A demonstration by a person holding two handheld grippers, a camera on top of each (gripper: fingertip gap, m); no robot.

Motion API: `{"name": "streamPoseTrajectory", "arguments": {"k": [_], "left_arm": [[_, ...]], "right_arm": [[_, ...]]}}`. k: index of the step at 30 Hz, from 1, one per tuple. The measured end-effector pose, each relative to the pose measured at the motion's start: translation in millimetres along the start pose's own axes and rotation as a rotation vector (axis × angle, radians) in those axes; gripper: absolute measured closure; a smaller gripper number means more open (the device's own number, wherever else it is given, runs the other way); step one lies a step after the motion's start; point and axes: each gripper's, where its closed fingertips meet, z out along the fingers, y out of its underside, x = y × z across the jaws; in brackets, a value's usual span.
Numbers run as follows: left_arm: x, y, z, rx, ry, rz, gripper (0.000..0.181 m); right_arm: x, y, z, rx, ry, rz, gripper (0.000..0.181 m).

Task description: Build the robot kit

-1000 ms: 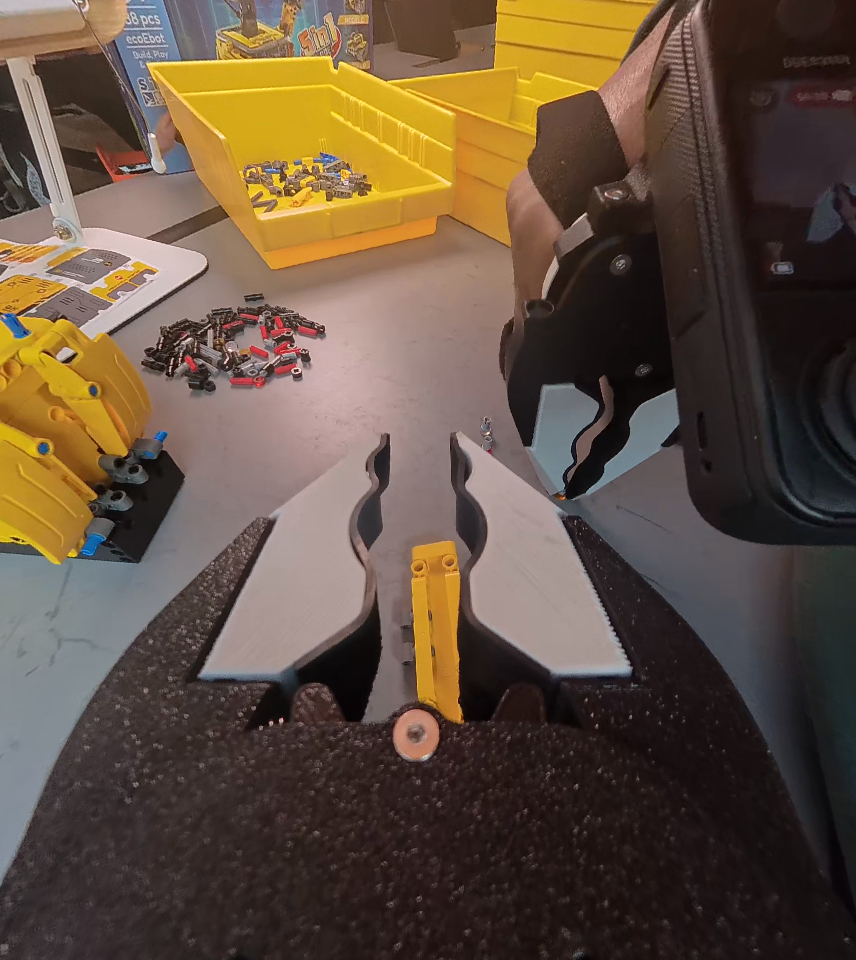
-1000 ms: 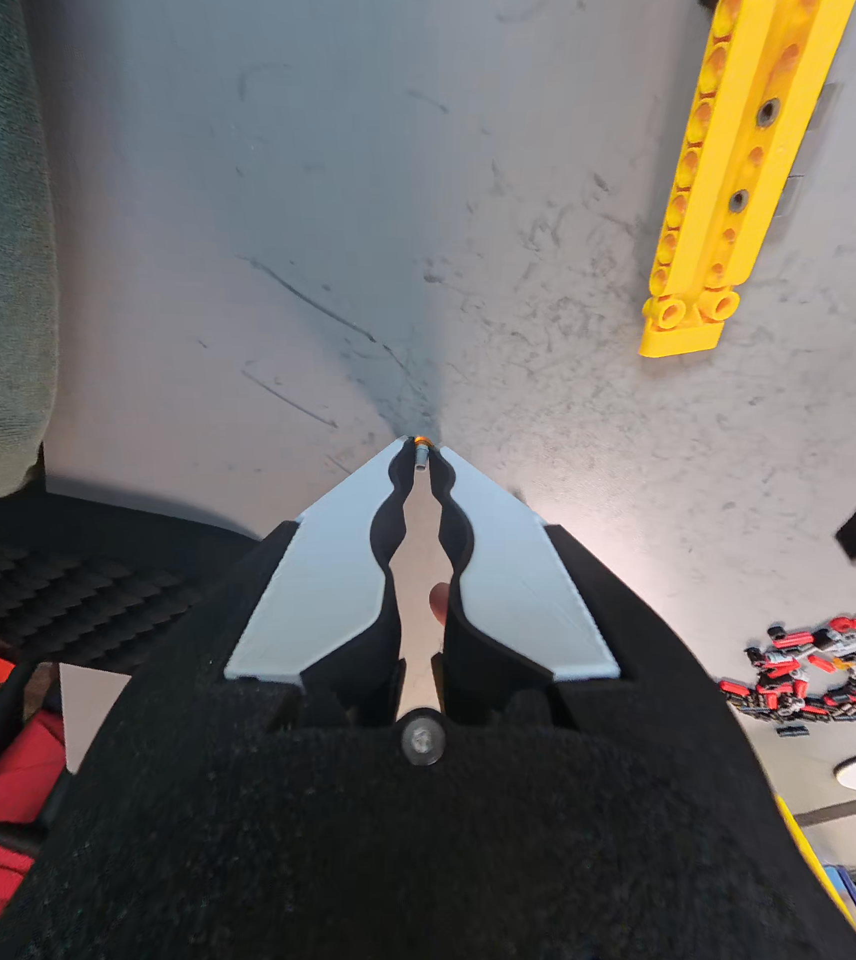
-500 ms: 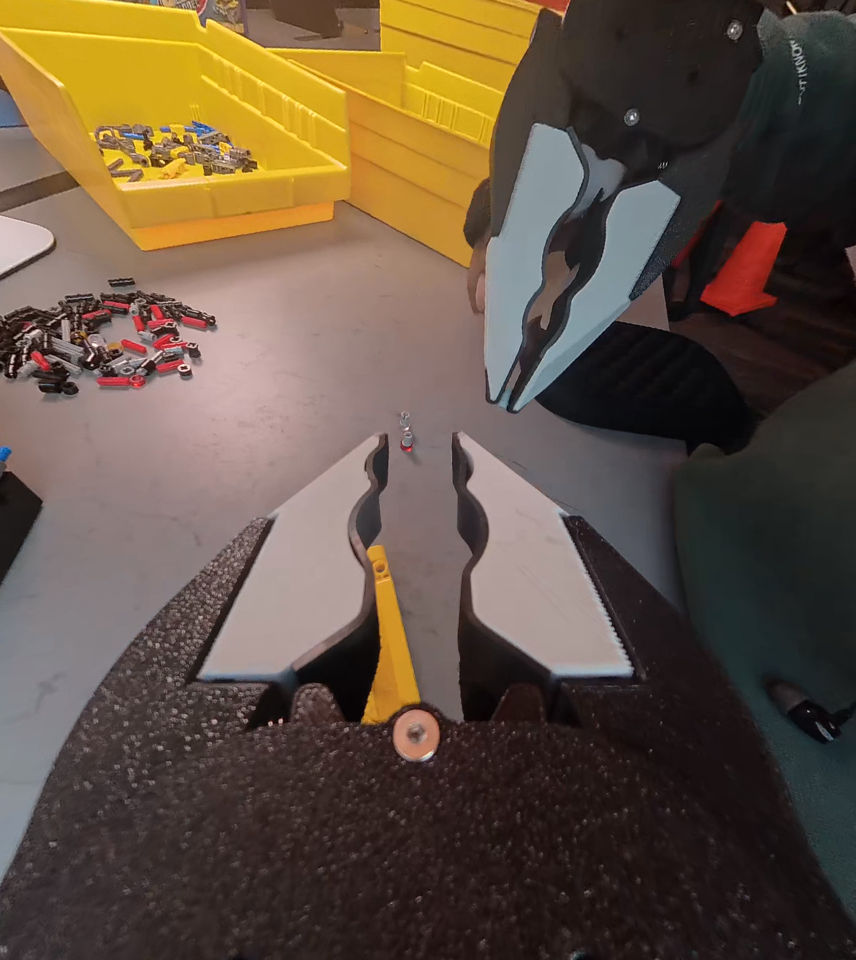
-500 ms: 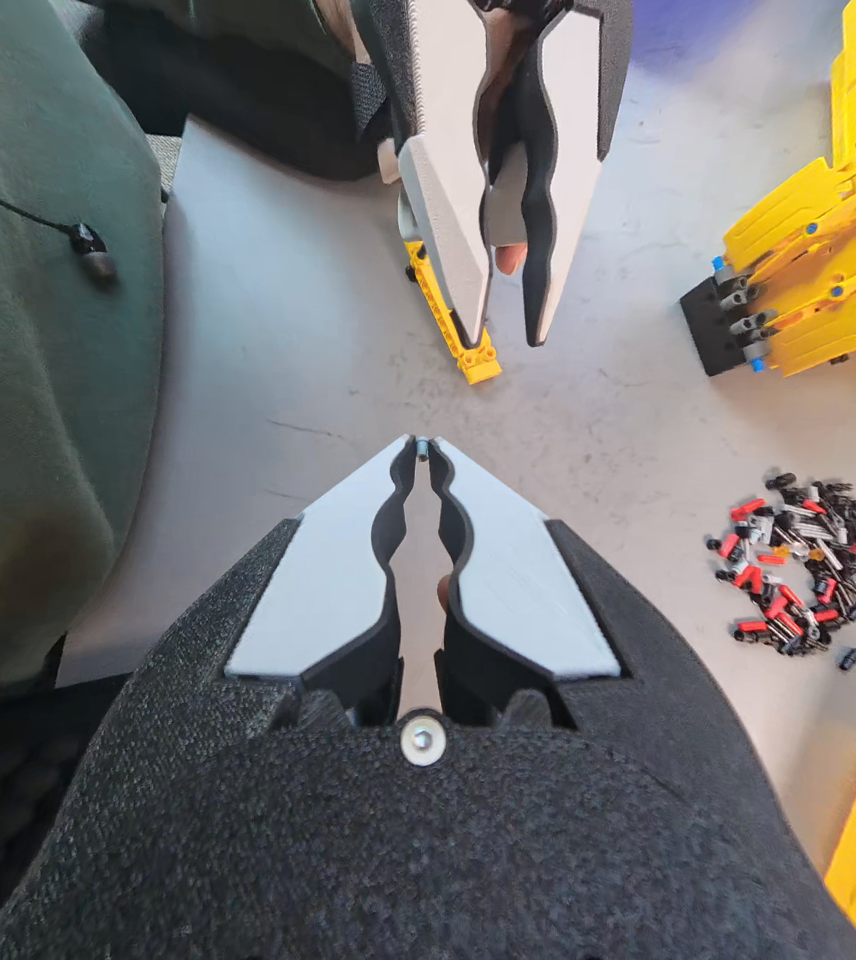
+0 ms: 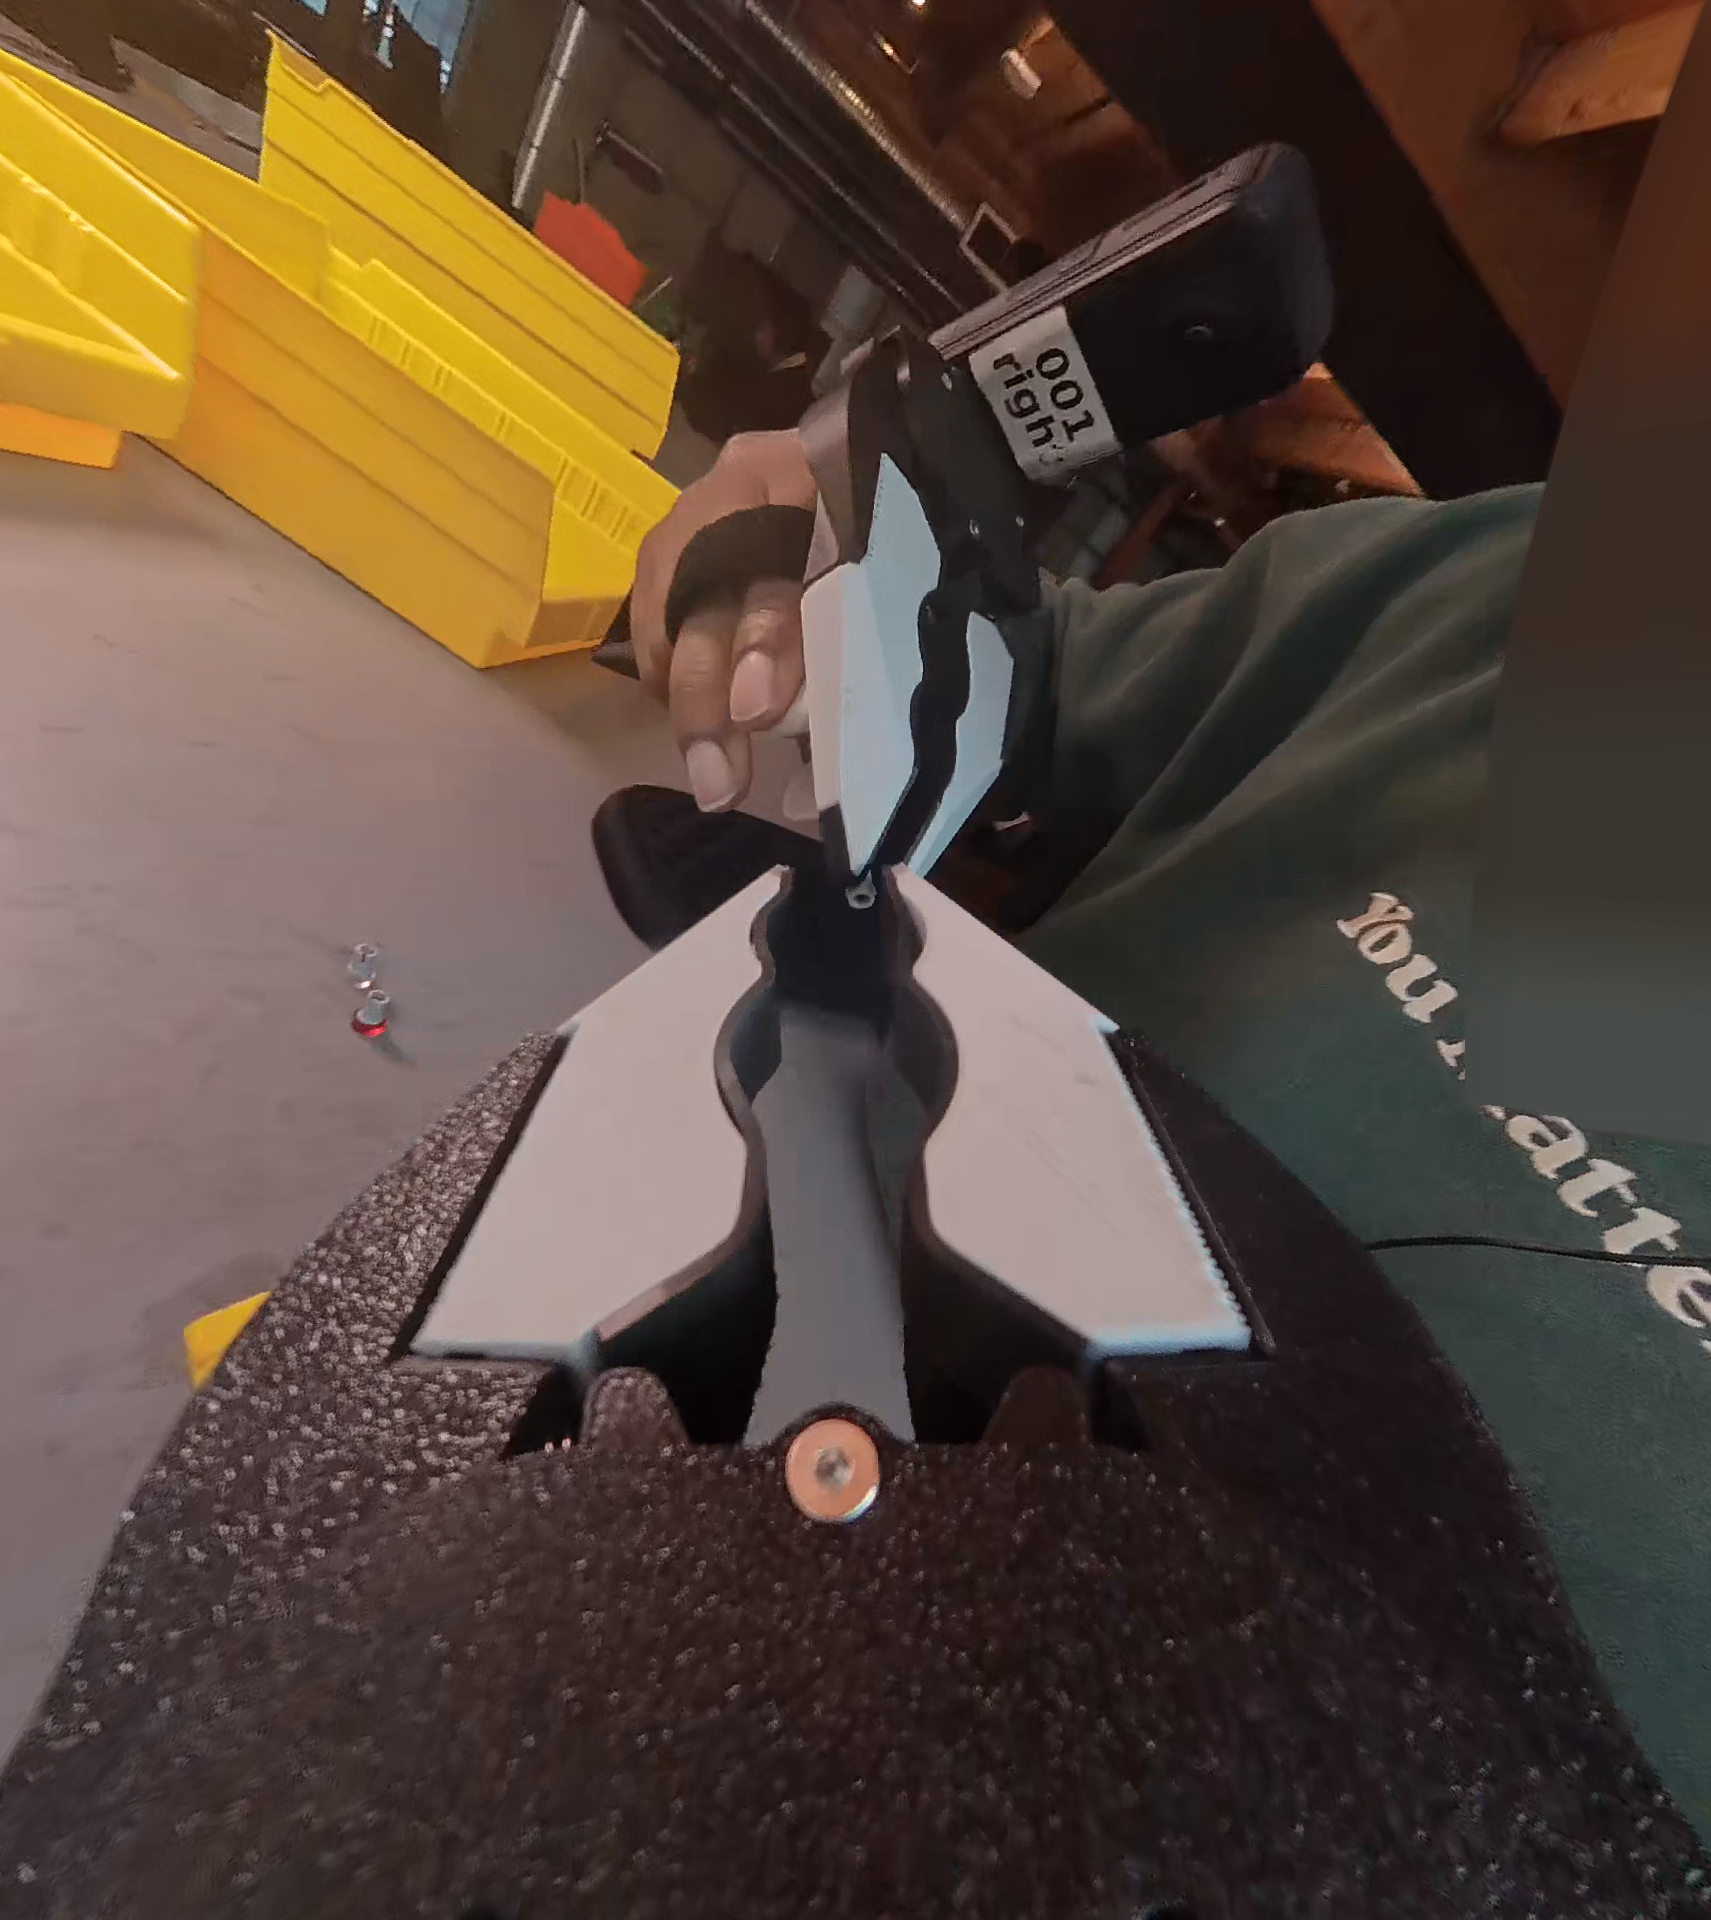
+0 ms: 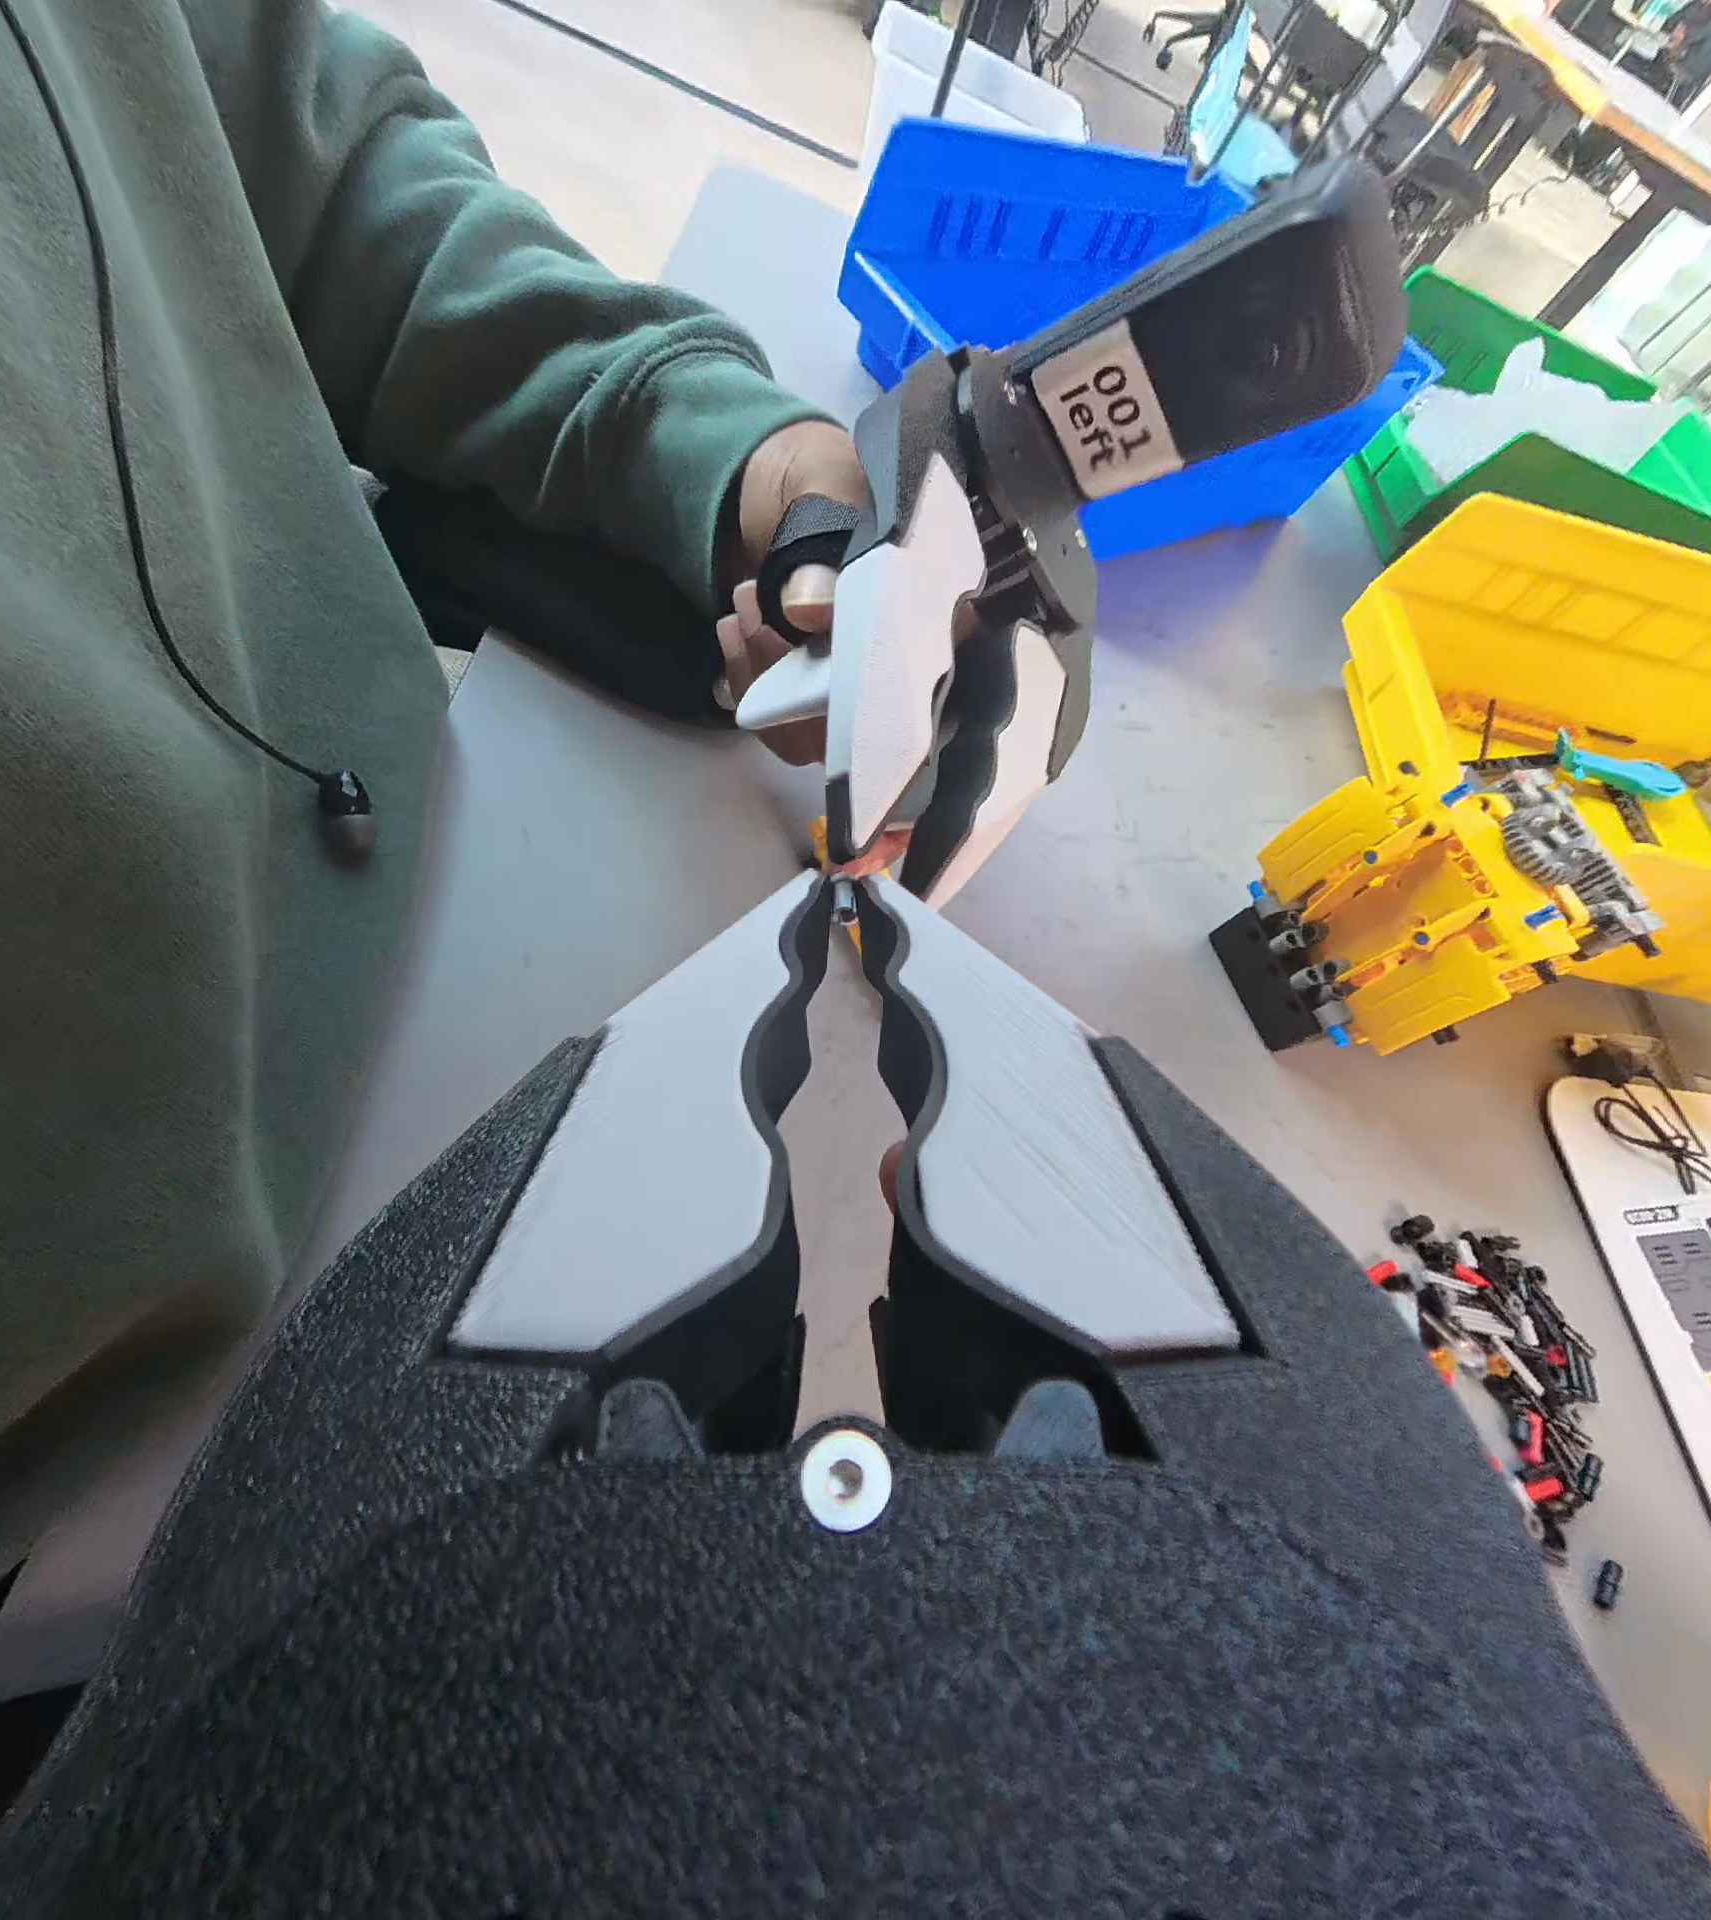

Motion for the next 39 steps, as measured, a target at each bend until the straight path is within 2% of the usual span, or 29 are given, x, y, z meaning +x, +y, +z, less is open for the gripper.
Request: {"name": "streamPoseTrajectory", "arguments": {"k": [10,23,35,37,39], "left_arm": [[22.9,-15.5,-4.1,0.112,0.21,-0.157,0.177],[45.0,-22.3,-6.1,0.151,0.333,-0.122,0.178],[40.5,-18.2,-2.5,0.129,0.289,-0.097,0.179],[34.5,-15.8,-1.1,0.114,0.244,-0.091,0.178],[19.9,-11.0,1.2,0.082,0.143,-0.078,0.18]], "right_arm": [[5.9,-25.3,-7.1,0.057,0.06,-0.091,0.177],[-1.4,-44.7,-16.8,0.135,0.028,-0.104,0.177],[-3.7,-40.9,-15.8,0.108,-0.02,-0.037,0.178],[-2.4,-34.7,-14.7,0.064,-0.027,-0.009,0.178],[1.4,-20.7,-12.9,-0.02,-0.023,0.018,0.178]]}}
